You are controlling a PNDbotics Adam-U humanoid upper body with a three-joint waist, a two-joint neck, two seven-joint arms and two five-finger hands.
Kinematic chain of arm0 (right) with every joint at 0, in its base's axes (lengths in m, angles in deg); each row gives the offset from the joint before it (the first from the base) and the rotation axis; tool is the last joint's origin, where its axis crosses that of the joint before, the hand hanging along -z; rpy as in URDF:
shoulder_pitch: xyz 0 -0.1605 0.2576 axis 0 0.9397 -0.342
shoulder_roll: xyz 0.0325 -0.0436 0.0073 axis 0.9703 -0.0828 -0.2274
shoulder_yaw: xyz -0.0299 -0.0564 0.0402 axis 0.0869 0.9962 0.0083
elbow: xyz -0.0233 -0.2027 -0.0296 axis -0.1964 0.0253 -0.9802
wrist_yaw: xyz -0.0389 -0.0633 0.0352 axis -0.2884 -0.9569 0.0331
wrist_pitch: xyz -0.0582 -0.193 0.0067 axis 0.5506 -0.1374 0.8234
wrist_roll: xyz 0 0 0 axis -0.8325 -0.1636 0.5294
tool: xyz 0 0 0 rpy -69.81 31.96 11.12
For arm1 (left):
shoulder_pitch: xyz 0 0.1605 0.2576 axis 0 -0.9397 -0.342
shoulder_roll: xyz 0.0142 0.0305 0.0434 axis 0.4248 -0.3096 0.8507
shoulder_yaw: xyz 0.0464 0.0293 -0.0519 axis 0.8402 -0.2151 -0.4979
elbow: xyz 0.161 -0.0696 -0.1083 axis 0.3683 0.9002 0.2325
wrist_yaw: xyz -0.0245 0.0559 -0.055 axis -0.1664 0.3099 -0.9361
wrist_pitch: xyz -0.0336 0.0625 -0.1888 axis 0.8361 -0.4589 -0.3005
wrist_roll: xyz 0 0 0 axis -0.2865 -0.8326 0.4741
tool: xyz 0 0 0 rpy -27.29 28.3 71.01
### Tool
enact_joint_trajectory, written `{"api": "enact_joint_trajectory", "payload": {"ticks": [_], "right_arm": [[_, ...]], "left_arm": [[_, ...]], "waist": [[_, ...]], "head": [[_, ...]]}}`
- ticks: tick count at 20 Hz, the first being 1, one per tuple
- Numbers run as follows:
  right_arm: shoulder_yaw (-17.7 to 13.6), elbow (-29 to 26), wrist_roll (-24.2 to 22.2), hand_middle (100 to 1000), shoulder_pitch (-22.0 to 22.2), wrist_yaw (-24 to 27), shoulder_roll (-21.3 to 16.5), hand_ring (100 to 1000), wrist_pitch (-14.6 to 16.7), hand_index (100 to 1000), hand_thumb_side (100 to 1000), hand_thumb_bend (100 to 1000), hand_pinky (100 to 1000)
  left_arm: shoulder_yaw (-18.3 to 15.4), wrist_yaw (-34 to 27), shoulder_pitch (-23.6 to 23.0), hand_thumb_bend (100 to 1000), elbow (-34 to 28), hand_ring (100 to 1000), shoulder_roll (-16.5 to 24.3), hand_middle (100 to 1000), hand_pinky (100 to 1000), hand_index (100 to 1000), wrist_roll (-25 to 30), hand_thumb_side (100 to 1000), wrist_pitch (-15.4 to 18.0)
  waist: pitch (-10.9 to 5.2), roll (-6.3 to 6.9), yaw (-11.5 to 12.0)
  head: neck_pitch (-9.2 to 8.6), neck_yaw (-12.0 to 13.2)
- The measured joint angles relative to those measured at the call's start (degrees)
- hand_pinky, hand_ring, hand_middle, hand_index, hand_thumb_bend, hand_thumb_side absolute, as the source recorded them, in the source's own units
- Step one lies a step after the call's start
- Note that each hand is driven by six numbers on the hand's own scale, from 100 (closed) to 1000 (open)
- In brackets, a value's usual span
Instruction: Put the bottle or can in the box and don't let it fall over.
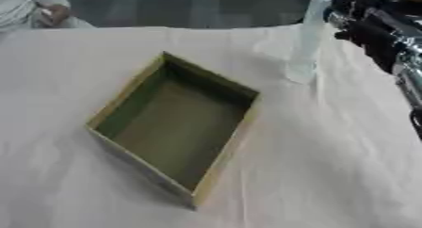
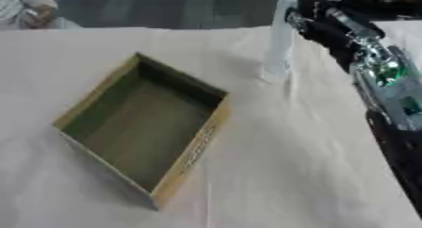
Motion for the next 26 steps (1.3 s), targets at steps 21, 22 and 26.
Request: {"api": "enact_joint_trajectory", "payload": {"ticks": [21,22,26], "right_arm": [[-0.7,1.7,2.0,1000,-2.5,-0.8,-0.4,1000,-0.4,1000,536,100,962],[-0.7,1.9,2.0,1000,-2.6,-0.6,-0.4,1000,-0.4,1000,537,100,962],[-0.7,2.5,2.0,1000,-3.1,0.0,-0.4,1000,-0.3,1000,537,100,963]], "left_arm": [[0.0,0.5,-0.5,100,0.0,457,-0.5,477,942,697,0.0,572,0.0],[0.0,0.5,-0.5,100,0.0,457,-0.5,477,945,696,0.0,572,0.0],[0.0,0.5,-0.5,100,0.0,456,-0.5,476,947,695,0.0,572,0.0]], "waist": [[0.27,-0.04,0.6],[0.28,-0.02,0.6],[0.49,0.05,0.6]], "head": [[-4.18,-2.6],[-4.18,-2.6],[-4.18,-2.7]]}}
